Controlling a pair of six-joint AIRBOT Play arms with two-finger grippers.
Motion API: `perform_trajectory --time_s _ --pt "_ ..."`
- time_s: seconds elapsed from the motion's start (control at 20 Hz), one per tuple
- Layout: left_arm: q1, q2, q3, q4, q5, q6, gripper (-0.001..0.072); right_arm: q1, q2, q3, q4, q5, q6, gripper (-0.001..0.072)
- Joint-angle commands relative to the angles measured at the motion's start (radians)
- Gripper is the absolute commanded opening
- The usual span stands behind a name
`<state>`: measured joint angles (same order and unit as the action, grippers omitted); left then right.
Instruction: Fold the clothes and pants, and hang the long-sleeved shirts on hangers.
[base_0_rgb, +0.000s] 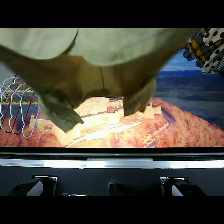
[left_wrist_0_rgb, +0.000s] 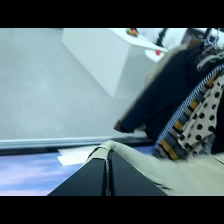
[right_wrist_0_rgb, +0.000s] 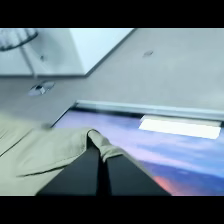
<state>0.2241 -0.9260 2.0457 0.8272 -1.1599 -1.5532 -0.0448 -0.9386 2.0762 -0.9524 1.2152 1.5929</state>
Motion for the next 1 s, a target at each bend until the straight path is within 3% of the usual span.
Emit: perform_trajectory --time_s 0.0,0.2,0.45,0.7,0.95 --pt "0.001 0.113 0.016 0.213 -0.031 -0.15 0.0032 -0.001 0.127 0.014 -0.199 0.012 0.113 0.0036" --pt "0.001 0.107 -0.045 0.208 -0.051 -0.161 0.0031 0.0 0.097 0.013 -0.257 0.018 0.178 0.0036" --pt "-0.037 -0.02 -0.321 0.195 -0.021 -0.092 0.0031 0.0 -0.161 0.013 -0.253 0.087 0.226 0.0036" --pt "-0.195 -0.378 -0.43 0.195 0.233 0.039 0.0031 0.0 -0.513 -0.055 -0.222 0.014 0.198 0.0037" --pt "-0.299 -0.75 -0.43 0.193 0.518 0.038 0.0032 0.0 -0.885 -0.055 -0.128 -0.141 0.181 0.0037"
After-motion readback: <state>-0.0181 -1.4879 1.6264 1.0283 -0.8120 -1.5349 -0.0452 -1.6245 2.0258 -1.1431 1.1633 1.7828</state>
